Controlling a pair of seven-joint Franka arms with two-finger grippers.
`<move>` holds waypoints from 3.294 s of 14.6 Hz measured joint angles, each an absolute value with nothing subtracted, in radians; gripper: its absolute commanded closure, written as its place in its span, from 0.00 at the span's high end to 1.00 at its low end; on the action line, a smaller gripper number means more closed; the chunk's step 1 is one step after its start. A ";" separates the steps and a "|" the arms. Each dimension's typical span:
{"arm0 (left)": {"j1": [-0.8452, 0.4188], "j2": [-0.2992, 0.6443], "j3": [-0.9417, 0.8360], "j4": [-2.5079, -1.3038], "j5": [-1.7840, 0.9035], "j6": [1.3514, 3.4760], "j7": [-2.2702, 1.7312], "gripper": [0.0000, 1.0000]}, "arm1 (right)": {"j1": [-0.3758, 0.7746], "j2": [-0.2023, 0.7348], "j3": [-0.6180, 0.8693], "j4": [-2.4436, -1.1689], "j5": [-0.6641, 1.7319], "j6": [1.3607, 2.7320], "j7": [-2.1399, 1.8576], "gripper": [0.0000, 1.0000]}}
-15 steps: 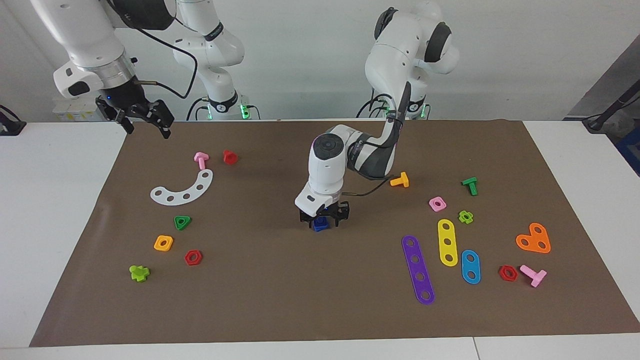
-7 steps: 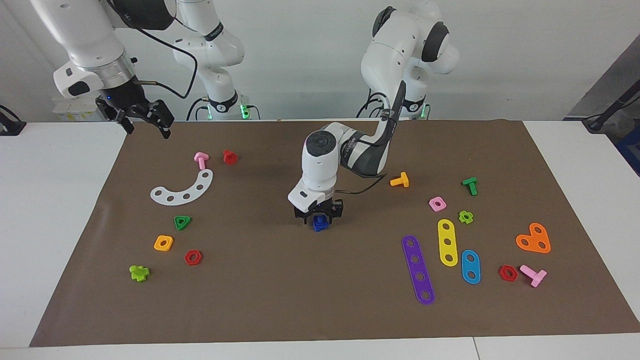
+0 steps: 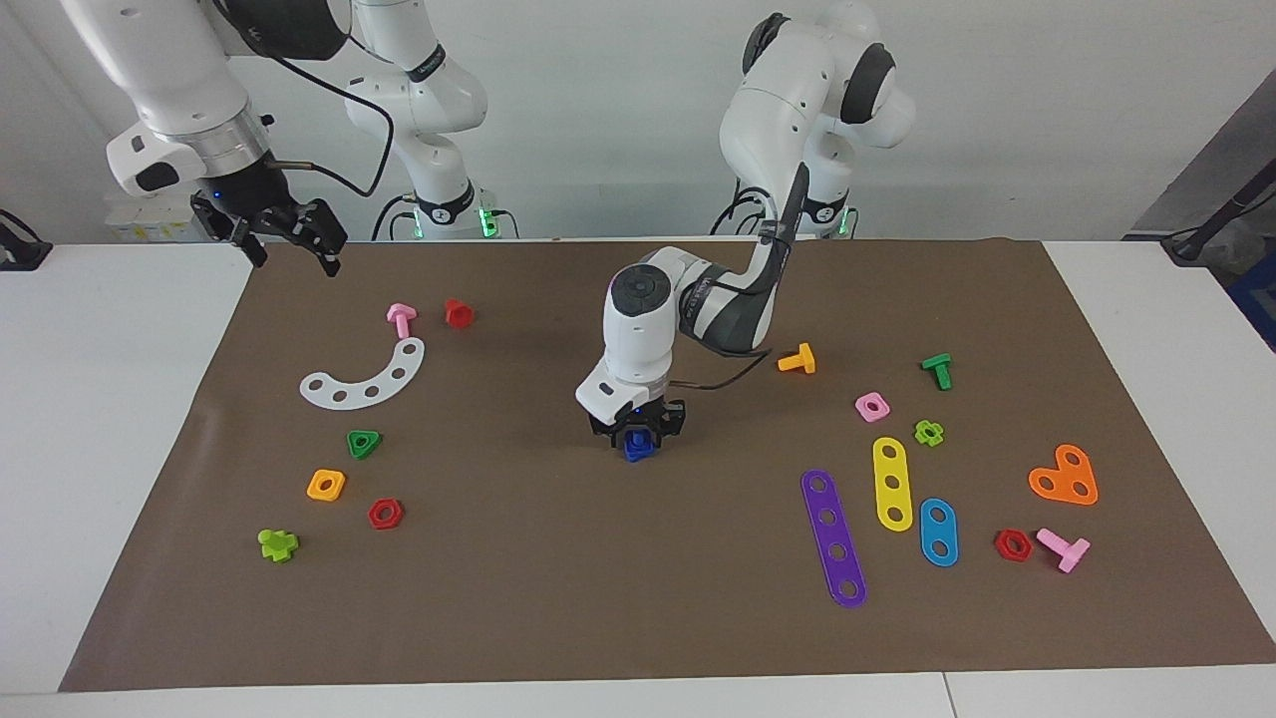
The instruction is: Unscrew and place screws in storage area
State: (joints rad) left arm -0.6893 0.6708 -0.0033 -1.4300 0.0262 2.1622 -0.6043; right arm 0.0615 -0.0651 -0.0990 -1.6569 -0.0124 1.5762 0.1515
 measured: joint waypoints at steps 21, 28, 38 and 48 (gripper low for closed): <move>-0.687 0.668 0.004 -1.423 0.026 2.157 -0.604 0.31 | 0.062 -0.065 -0.099 -1.657 -0.012 1.574 0.152 1.00; -0.684 0.667 0.004 -1.361 -0.001 2.066 -0.604 0.30 | 0.062 -0.065 -0.099 -1.657 -0.012 1.574 0.152 1.00; -0.593 0.635 0.009 -1.237 -0.058 1.877 -0.579 0.29 | 0.061 -0.066 -0.099 -1.663 -0.012 1.572 0.152 1.00; -0.306 0.387 0.020 -1.623 -0.098 1.934 -0.052 0.25 | 0.328 0.013 -0.090 -1.779 -0.011 1.888 0.367 1.00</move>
